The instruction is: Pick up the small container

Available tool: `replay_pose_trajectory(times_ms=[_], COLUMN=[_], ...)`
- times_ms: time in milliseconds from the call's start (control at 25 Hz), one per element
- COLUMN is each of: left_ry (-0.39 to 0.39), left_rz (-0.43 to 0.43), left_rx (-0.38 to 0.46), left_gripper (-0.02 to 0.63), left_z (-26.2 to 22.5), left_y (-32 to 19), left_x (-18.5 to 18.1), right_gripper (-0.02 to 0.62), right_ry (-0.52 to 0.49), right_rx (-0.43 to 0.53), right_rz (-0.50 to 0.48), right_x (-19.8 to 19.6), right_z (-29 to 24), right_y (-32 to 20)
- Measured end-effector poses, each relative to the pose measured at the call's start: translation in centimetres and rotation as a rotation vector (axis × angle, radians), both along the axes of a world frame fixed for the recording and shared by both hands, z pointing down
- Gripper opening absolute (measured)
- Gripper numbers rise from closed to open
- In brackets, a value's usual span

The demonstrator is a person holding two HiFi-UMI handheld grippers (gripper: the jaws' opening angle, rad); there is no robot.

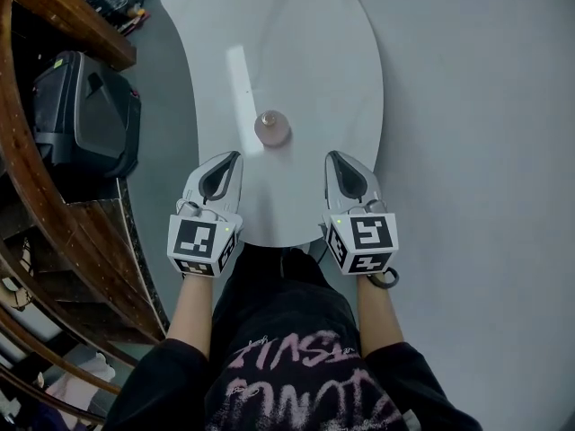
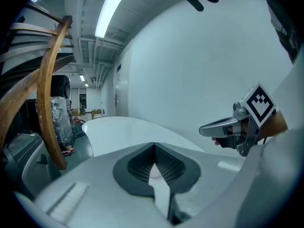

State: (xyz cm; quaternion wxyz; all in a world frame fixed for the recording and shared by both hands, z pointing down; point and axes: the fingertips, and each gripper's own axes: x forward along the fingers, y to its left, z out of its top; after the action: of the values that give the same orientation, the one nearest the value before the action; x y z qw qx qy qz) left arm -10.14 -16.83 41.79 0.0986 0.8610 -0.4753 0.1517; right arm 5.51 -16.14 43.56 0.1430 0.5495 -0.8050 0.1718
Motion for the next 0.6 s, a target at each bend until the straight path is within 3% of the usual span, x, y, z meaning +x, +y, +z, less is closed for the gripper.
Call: replay_pose_trajectory(times_ms=[600], left_ry=[0.023], left_rz=[0.003], left_rx=[-0.043], left_gripper=[0.0], left_z=[2.5], left_y=[-2.0], left_x=[0.4], right_gripper=[0.011], right_ry=[0.004], right_rx=[-0.043], right_rz=[0.005], right_x=[-0.5], right_z=[2.0], right_y=[-1.8])
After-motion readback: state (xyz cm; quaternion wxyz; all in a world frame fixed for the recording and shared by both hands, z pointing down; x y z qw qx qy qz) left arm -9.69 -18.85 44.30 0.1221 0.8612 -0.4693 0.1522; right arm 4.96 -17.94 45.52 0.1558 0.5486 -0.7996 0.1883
